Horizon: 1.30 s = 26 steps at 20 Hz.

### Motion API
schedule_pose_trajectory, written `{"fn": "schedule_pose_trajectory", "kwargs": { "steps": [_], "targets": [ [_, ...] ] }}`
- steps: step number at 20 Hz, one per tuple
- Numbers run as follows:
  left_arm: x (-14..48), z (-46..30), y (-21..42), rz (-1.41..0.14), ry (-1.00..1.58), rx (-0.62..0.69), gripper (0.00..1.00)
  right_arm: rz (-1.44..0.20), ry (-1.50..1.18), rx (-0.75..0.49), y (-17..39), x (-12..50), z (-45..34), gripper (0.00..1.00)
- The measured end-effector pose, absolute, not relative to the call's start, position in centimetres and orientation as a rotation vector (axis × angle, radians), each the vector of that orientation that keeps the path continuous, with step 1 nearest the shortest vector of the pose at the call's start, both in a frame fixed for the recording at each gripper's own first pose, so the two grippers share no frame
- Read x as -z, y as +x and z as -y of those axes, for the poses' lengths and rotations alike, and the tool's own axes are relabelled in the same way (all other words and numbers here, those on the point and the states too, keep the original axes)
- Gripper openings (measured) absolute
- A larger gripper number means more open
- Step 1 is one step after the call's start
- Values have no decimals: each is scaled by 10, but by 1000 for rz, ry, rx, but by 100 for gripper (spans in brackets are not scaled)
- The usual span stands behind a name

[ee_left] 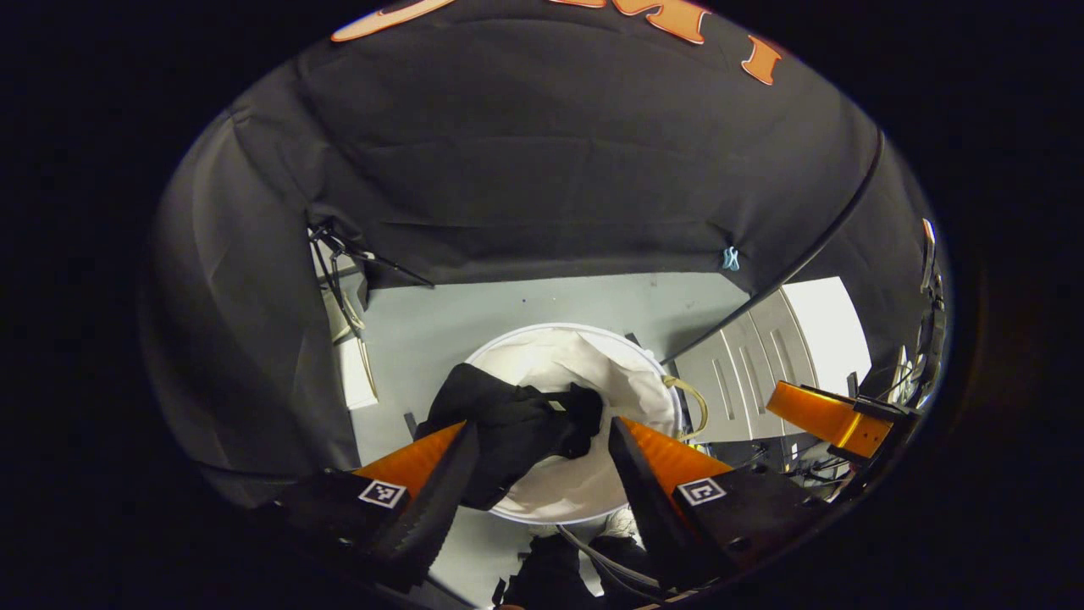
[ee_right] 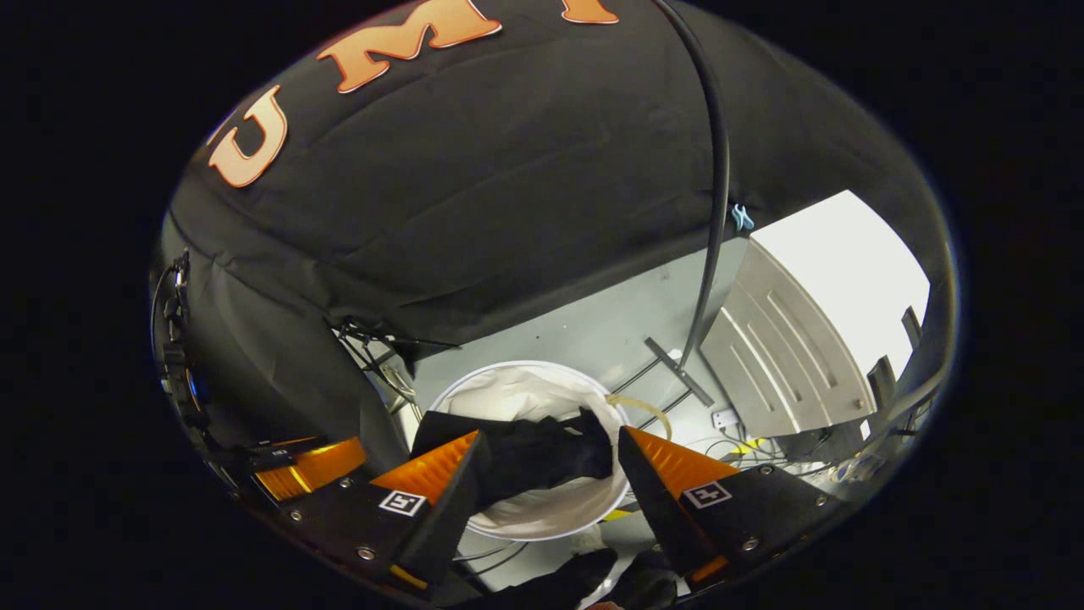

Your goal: Grasp the clothes on the hanger with both hands and then place them into the laundry hamper below.

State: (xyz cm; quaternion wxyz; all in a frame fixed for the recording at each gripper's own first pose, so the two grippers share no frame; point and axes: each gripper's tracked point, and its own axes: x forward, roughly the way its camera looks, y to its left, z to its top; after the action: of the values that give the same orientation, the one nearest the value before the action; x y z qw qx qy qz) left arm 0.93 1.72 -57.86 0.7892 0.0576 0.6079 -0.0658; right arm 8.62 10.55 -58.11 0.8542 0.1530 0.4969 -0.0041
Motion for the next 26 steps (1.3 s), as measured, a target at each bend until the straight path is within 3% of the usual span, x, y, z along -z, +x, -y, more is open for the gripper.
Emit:
{"fn": "schedule_pose_trajectory", "kwargs": {
  "steps": [13,19,26],
  "targets": [
    [447,-35,-2,-1067,37,-95,98,-936,196,-53,82,476,-13,94],
    [369,-26,-7,-901,-63,-174,95,-792,175,-36,102,396,51,94],
    [253,-24,-6,-659,-62,-214,100,-582,135,-64,109,284,88,94]
  ]
}}
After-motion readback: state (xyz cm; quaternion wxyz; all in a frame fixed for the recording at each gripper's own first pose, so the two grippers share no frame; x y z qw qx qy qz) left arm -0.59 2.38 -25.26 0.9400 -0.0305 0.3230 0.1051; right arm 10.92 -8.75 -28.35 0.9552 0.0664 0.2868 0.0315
